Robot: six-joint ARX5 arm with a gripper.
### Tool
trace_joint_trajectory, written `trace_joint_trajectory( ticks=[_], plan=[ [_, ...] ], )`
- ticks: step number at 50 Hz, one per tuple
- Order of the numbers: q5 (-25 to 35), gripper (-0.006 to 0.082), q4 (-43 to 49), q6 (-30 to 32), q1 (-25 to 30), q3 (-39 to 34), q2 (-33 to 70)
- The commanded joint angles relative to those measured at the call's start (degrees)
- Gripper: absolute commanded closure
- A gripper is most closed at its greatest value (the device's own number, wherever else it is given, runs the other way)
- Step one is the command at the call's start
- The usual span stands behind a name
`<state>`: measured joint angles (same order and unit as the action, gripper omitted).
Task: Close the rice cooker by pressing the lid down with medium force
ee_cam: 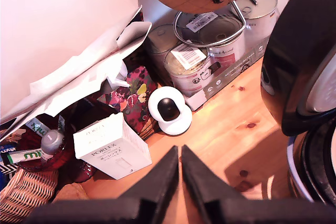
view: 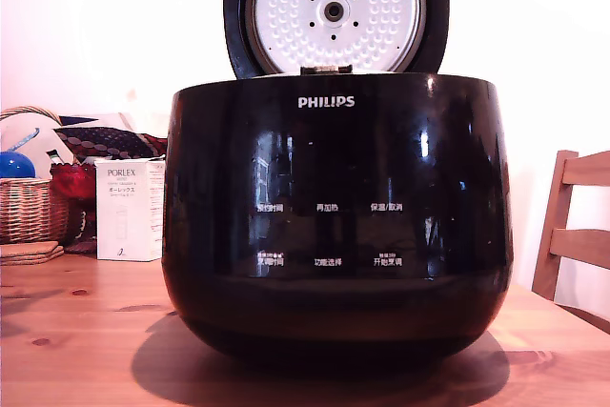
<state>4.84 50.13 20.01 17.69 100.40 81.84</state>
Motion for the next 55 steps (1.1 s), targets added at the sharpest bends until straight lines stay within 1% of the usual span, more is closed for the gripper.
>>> trace_joint_trajectory(
  ticks=[1, 20, 34, 43, 55],
  plan=[
    [-0.66, 0.0786, -2.21, -0.11, 0.04, -0.42, -0.55],
    [-2.54, 0.0786, -2.19, -0.13, 0.04, -0.42, -0.55],
    [-2.32, 0.0786, -2.54, -0.15, 0.04, -0.28, -0.55],
    [-2.21, 0.0786, -5.31, -0.13, 0.04, -0.11, -0.57],
    [3.78, 0.0786, -6.69, -0.11, 0.07, 1.14, -0.52]
  ],
)
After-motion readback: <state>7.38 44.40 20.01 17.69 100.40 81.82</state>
